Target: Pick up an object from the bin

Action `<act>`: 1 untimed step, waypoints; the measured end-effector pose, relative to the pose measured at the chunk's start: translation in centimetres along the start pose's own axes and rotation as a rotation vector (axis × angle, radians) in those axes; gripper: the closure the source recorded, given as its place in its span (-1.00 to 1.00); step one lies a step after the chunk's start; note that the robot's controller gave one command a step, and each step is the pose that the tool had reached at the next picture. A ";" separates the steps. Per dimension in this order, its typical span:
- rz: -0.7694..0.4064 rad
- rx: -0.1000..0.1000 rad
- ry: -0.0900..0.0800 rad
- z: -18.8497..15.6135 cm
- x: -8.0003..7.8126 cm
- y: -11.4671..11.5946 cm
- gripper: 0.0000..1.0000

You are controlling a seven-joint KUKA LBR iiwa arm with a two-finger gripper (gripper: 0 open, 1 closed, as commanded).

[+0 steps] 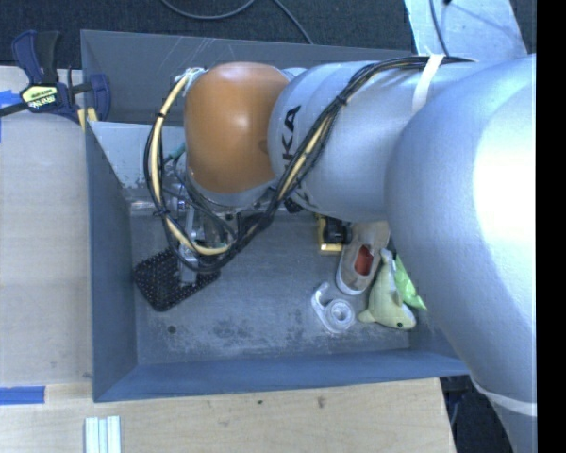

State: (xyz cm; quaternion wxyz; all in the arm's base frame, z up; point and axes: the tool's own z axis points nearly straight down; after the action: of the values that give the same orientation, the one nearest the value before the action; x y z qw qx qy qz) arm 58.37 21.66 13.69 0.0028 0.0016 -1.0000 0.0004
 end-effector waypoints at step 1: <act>0.003 -0.002 -0.007 -0.5 -0.2 -0.1 -1.00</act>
Offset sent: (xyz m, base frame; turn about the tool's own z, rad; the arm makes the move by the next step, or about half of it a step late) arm -0.0415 -0.0035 -0.0669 -0.0587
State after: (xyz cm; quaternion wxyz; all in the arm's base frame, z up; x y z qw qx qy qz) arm 58.56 21.58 14.20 -0.0008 0.0001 -1.0000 -0.0005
